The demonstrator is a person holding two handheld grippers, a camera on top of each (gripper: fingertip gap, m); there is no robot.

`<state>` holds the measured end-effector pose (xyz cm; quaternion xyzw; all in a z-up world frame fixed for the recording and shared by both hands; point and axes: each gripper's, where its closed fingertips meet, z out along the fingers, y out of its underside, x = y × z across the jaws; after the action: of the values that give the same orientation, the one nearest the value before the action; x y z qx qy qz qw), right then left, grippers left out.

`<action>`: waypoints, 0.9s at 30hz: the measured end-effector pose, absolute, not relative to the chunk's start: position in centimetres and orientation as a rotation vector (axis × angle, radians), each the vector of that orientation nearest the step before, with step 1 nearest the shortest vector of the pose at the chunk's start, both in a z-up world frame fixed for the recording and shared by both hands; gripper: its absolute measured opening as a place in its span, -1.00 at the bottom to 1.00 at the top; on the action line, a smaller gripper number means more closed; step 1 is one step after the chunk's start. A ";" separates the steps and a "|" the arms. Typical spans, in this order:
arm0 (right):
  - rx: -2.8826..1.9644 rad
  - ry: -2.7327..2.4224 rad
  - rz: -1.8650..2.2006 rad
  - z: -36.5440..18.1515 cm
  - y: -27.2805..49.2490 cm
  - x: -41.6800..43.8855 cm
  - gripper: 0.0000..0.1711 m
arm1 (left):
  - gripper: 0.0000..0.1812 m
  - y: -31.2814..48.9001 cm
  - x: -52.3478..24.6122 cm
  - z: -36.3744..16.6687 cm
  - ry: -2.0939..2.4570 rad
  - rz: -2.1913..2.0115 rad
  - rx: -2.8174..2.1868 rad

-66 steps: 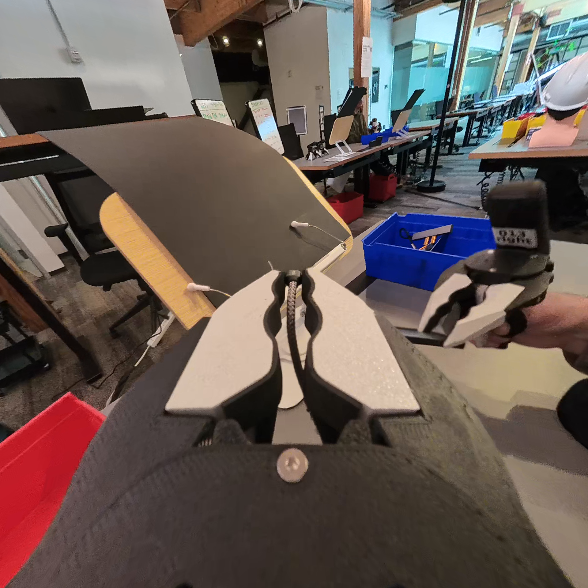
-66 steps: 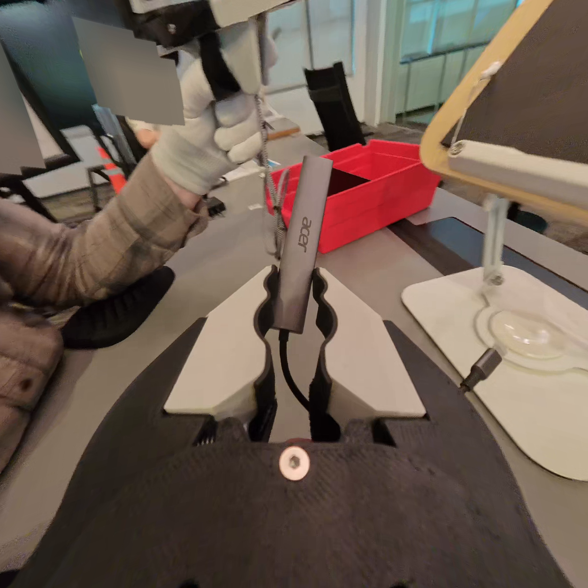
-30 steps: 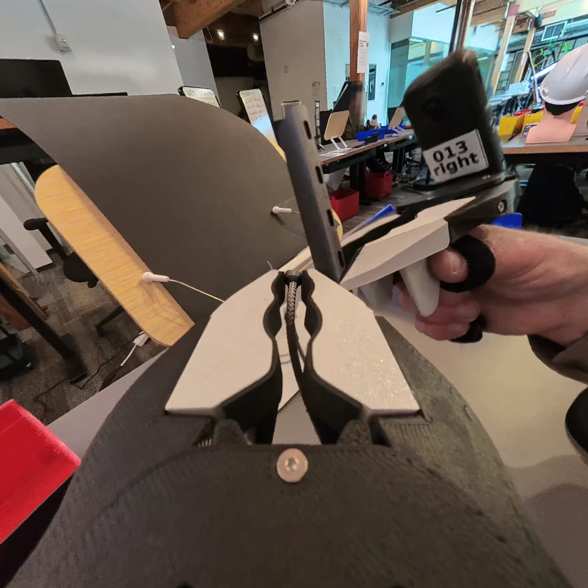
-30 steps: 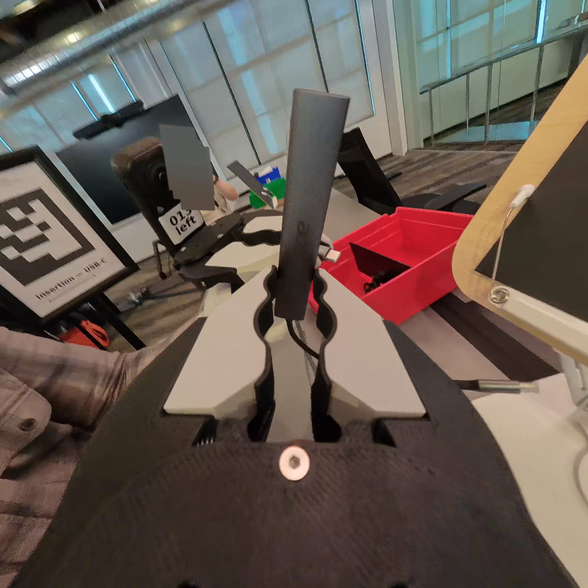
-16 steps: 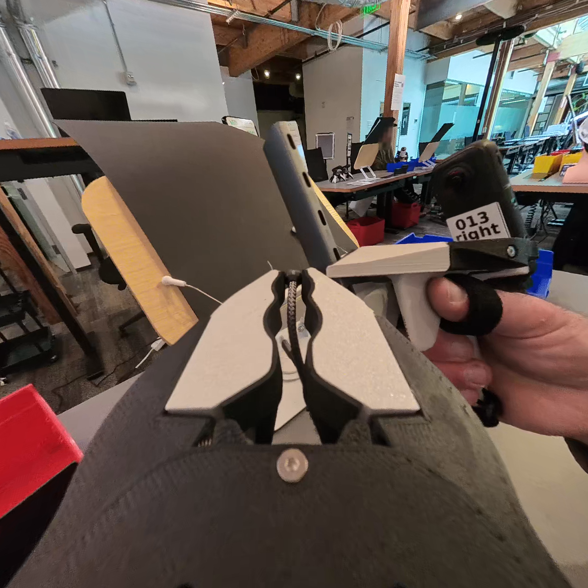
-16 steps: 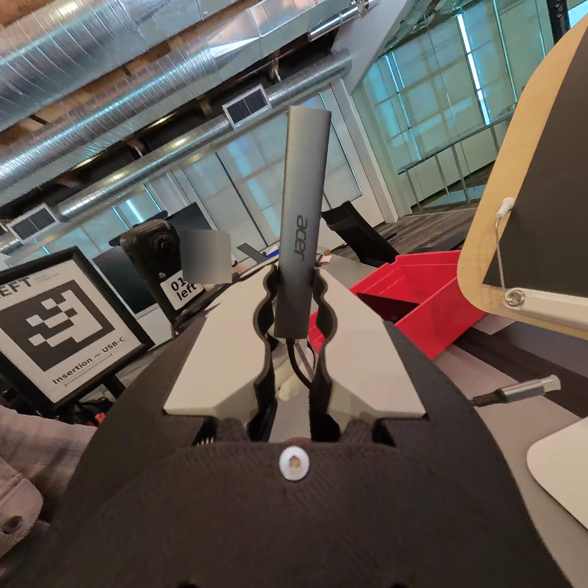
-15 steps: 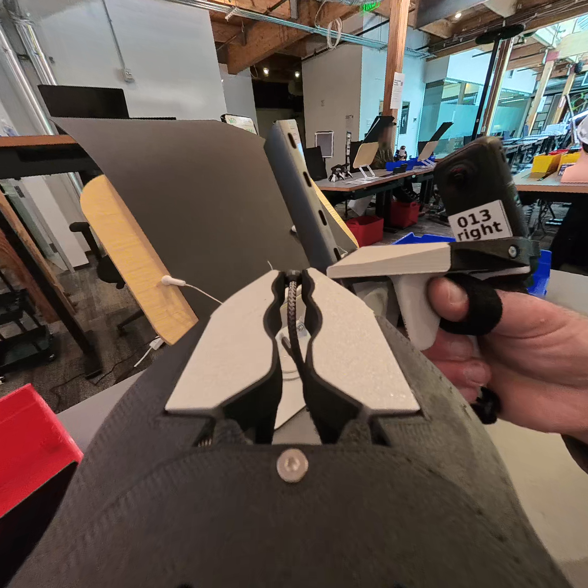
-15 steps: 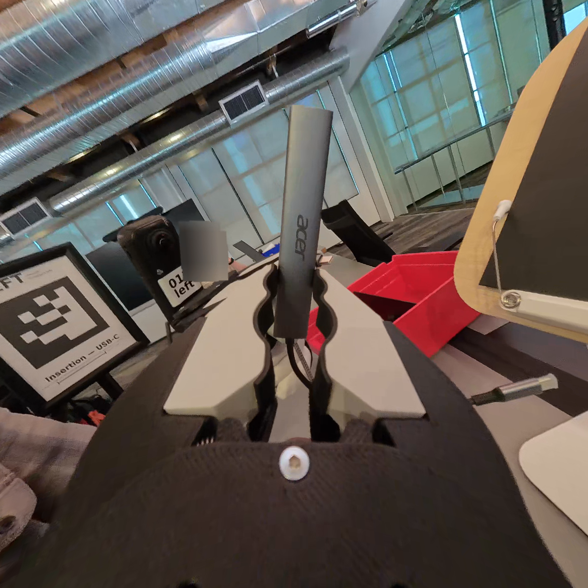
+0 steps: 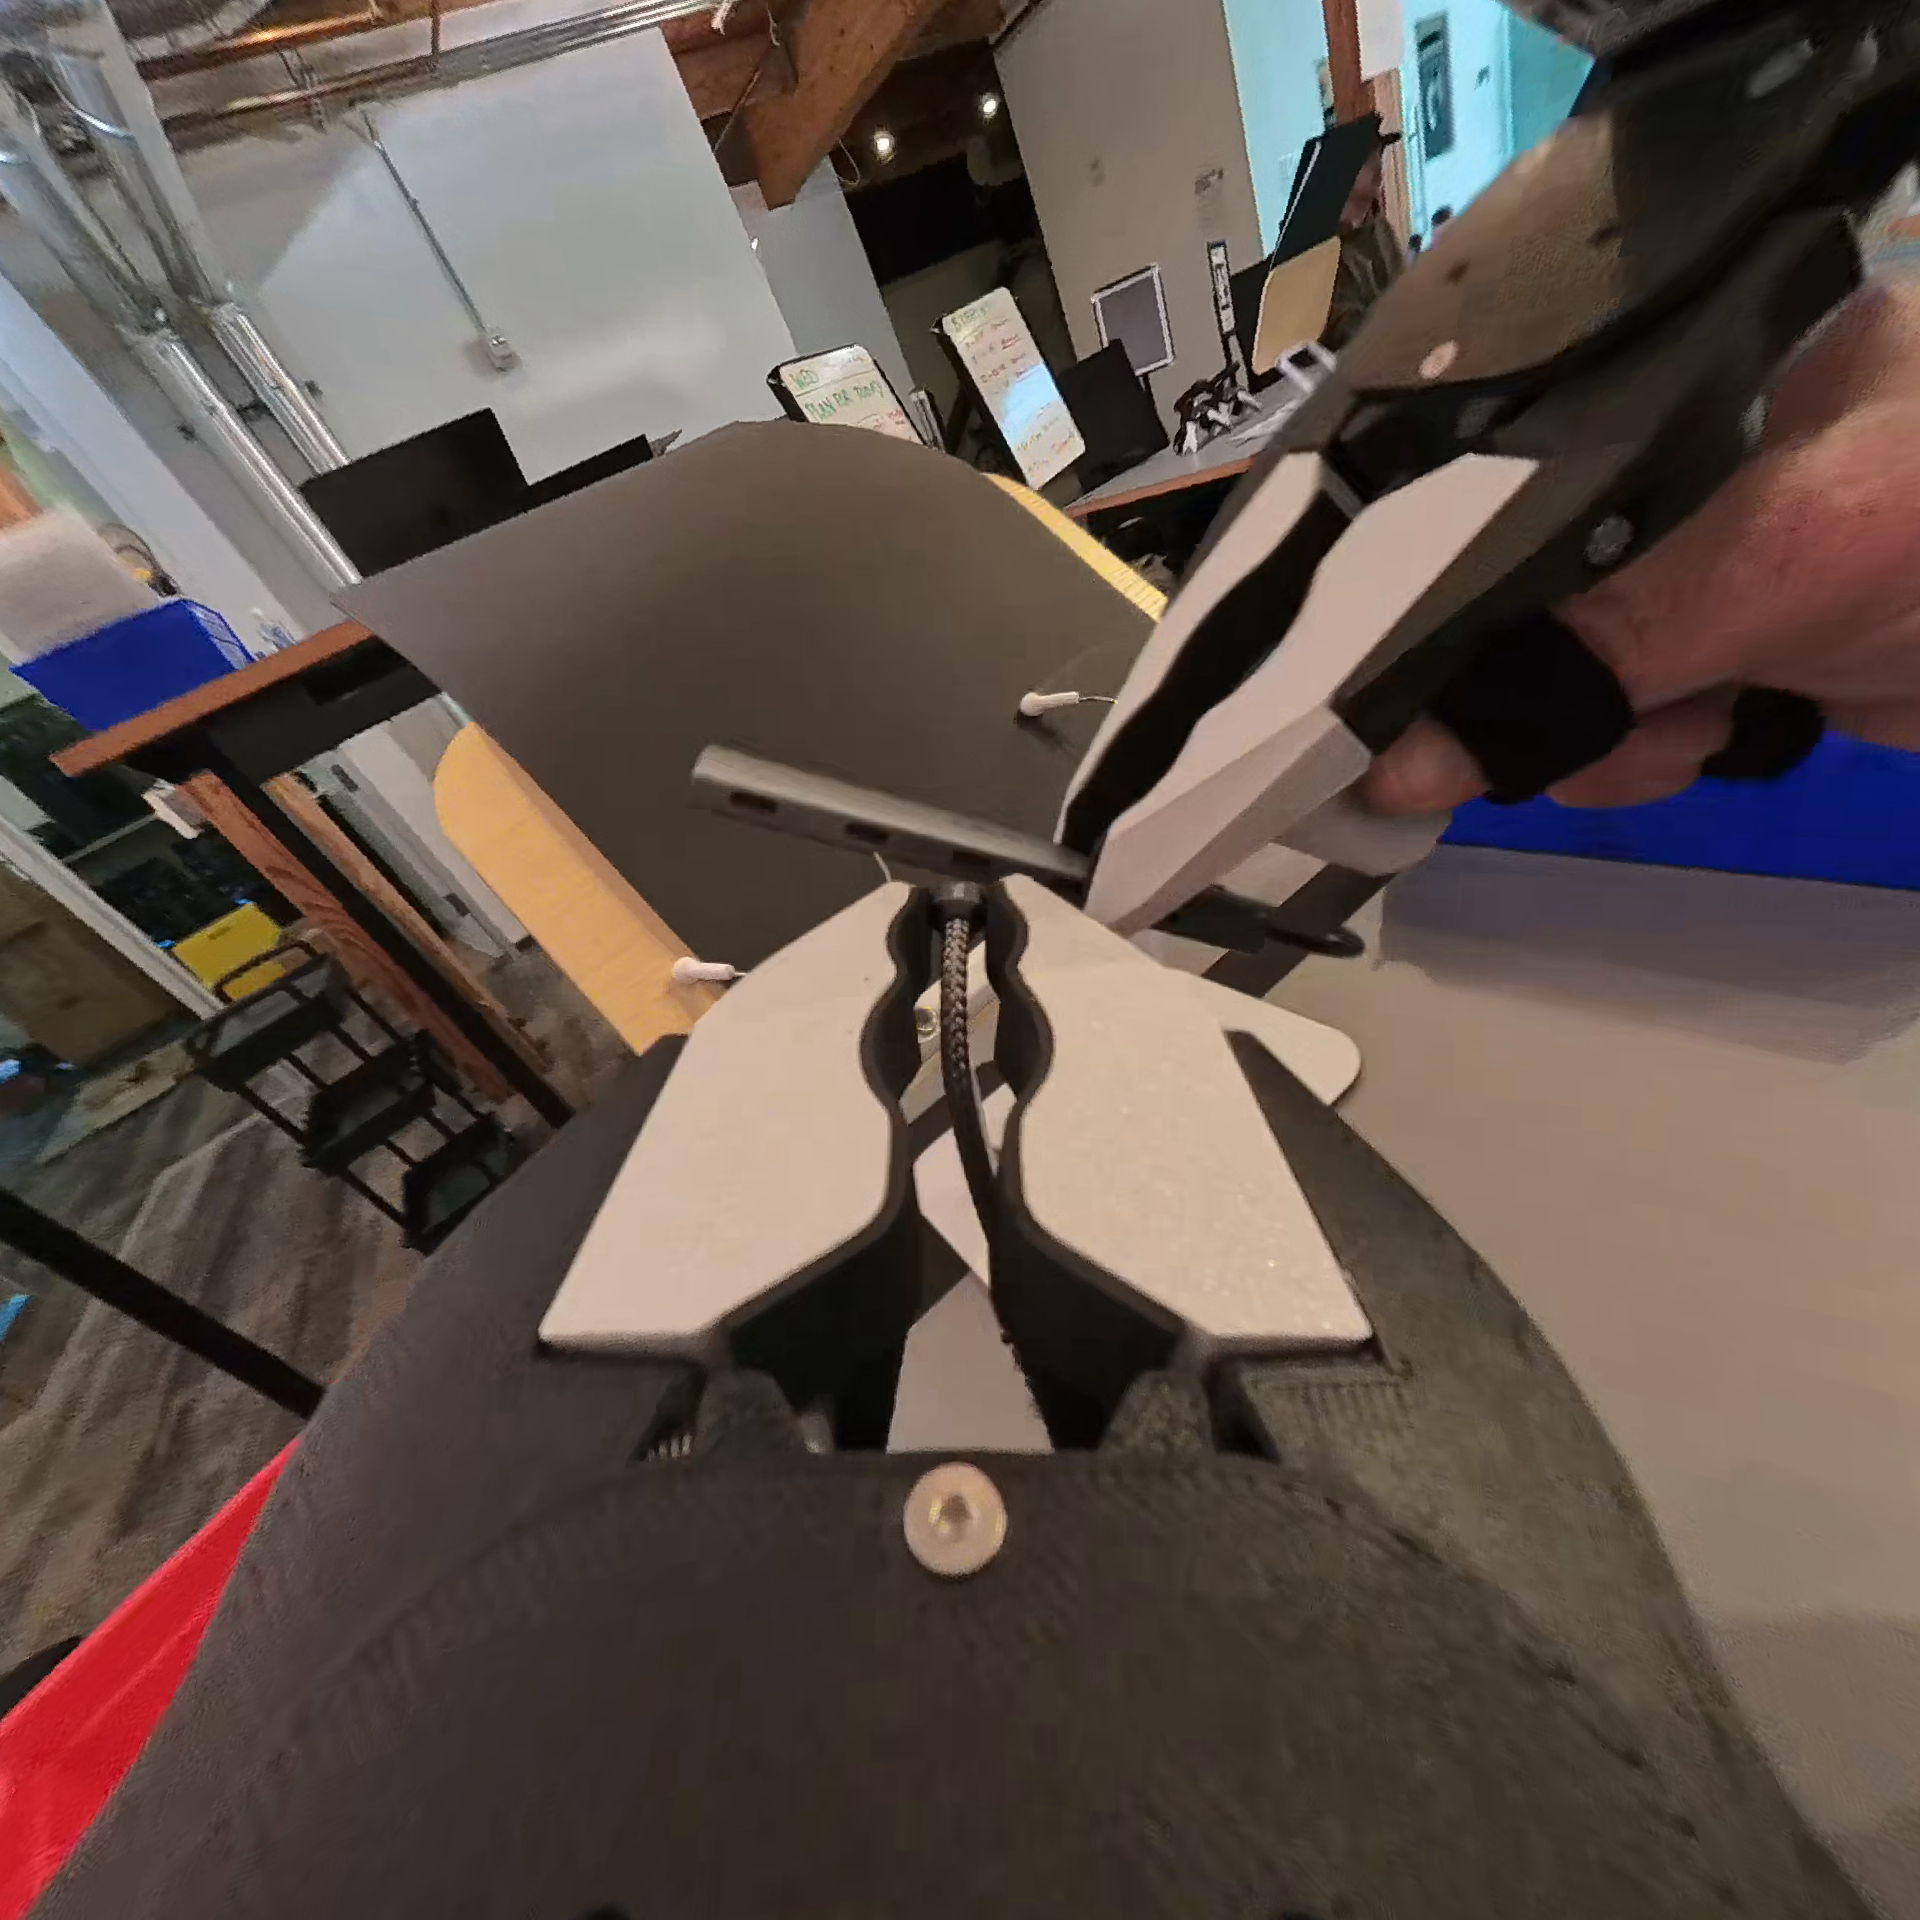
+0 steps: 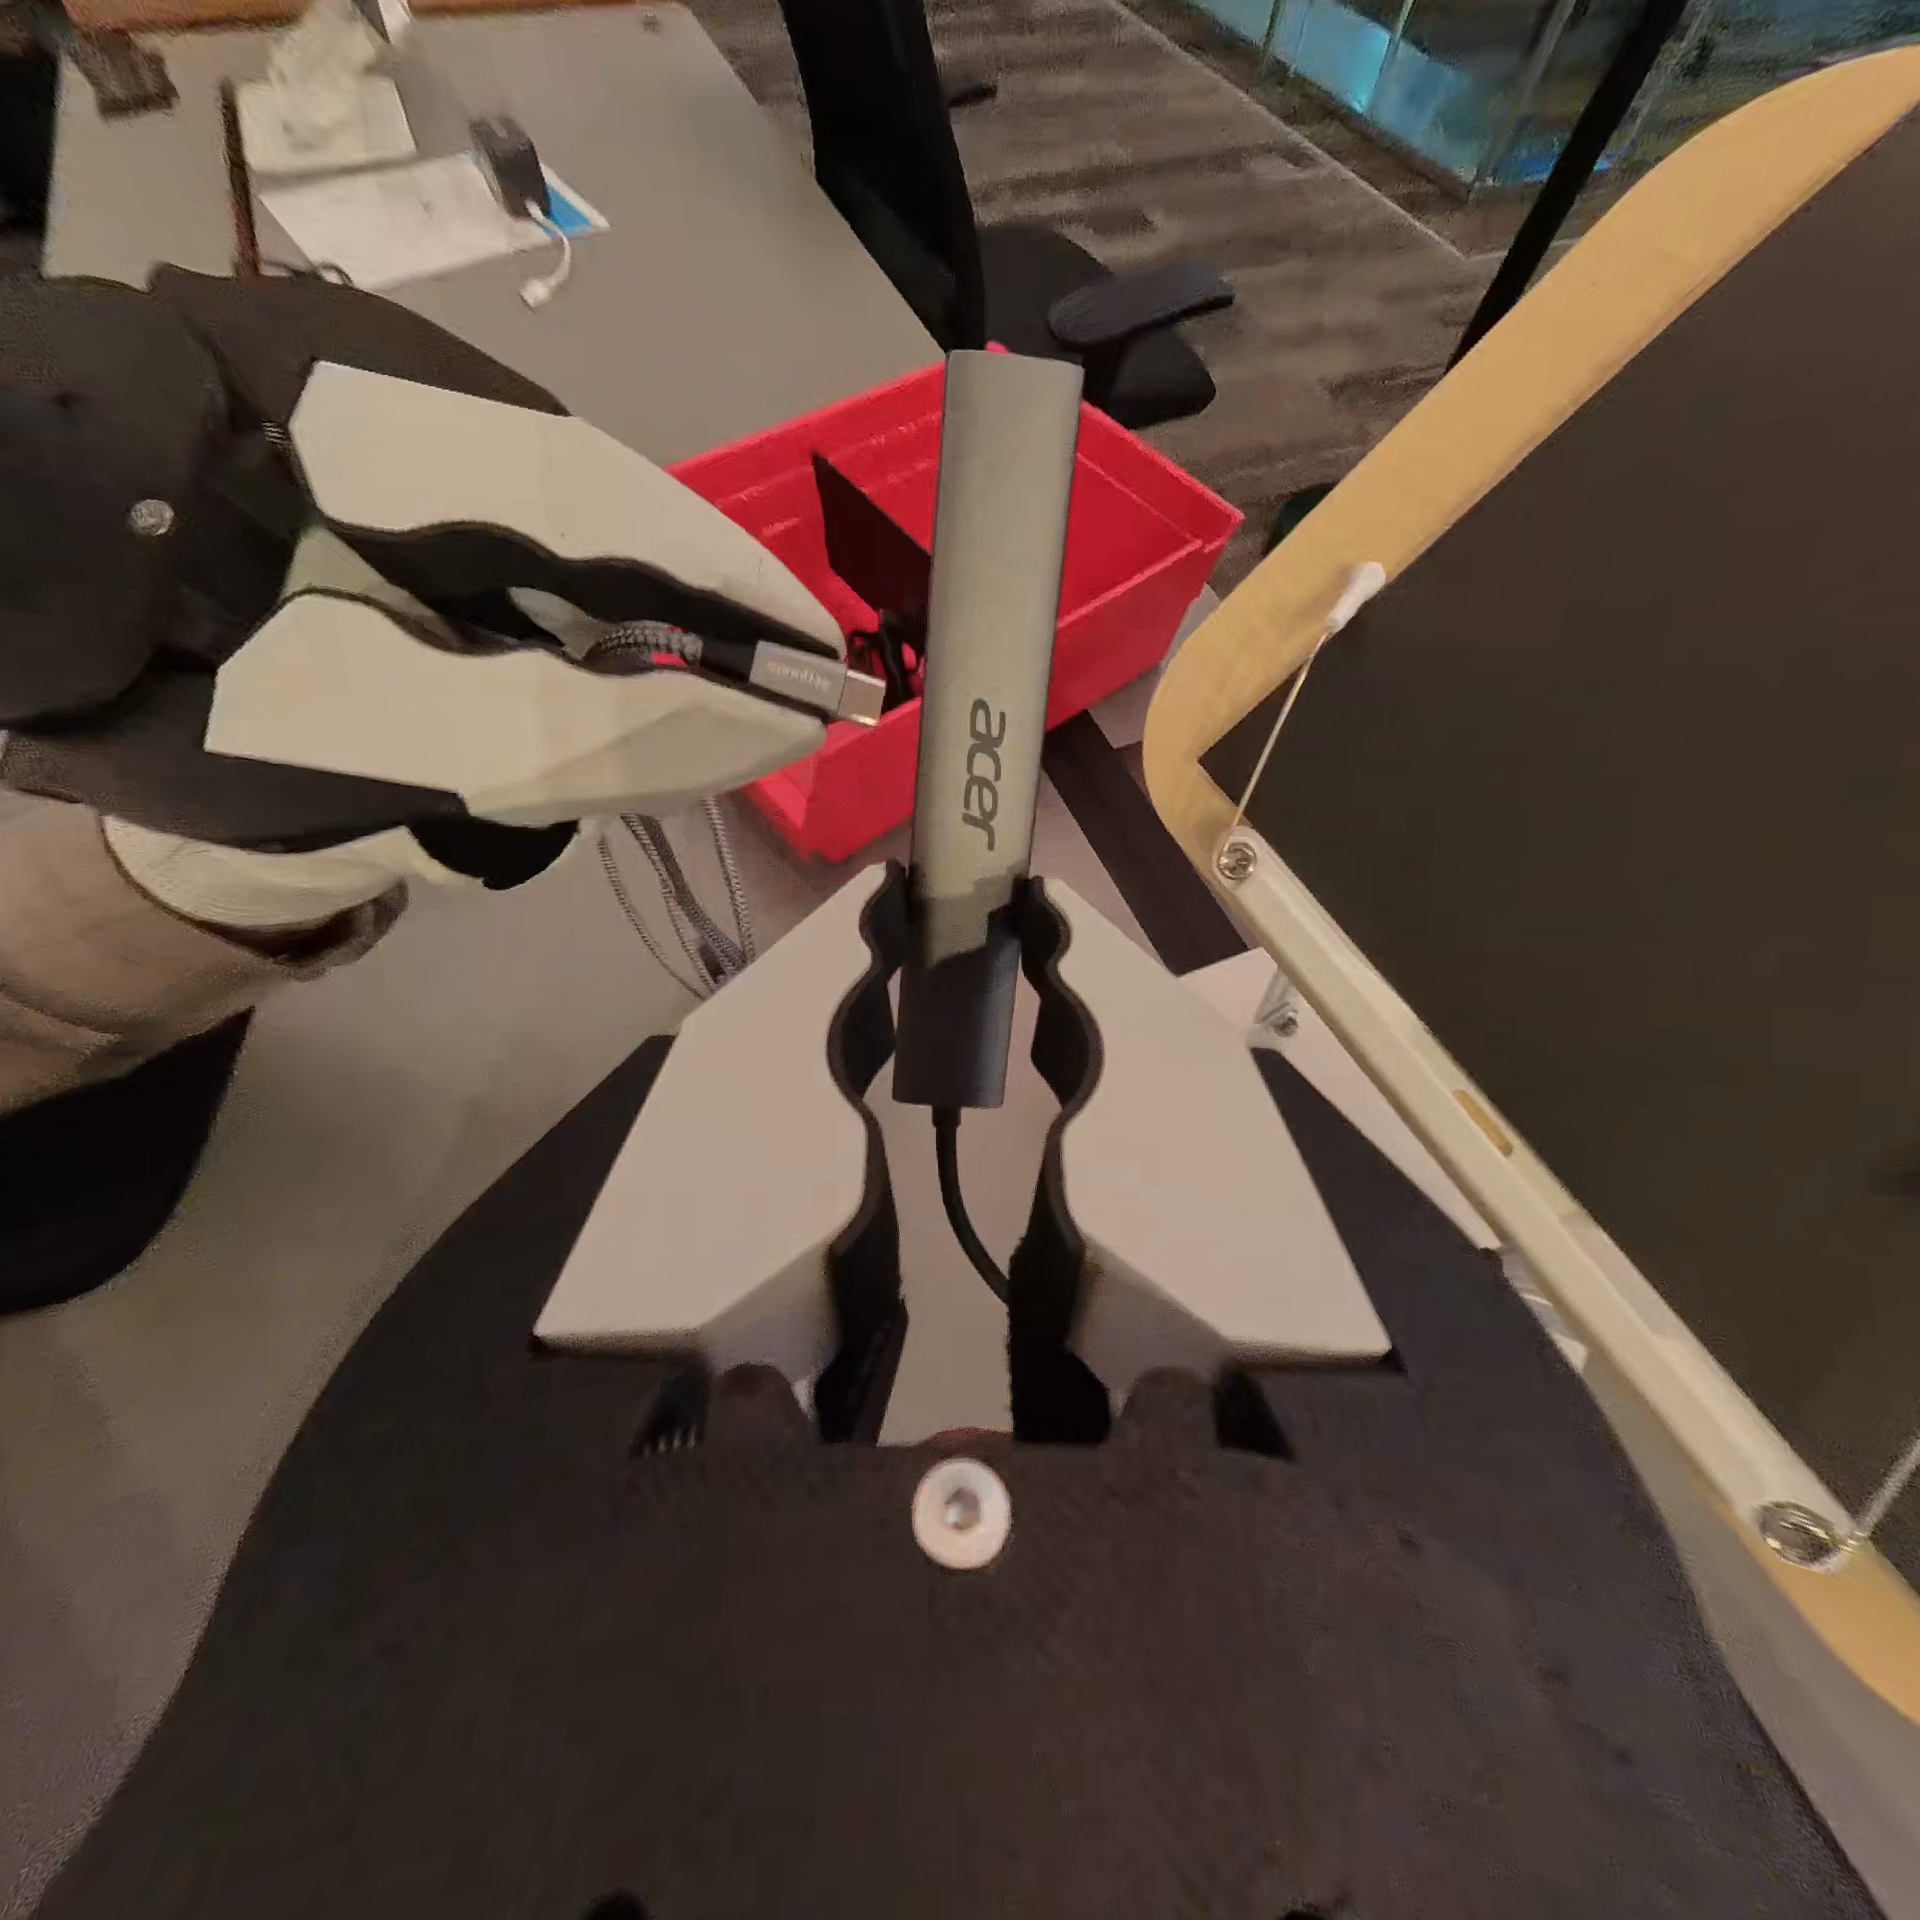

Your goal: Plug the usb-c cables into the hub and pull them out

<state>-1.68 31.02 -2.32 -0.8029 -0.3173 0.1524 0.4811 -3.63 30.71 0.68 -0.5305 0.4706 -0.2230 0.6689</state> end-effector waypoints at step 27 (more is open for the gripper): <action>-2.021 -0.815 0.465 -3.2 30.4 -2.0 -0.78 | -0.89 30.6 -2.9 0.0 1.044 -0.317 -1.094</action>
<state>-1.96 30.42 -3.19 -0.8140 -0.3283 0.1872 0.4410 -2.88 30.58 -0.02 -0.4942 0.4714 -0.1430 0.7163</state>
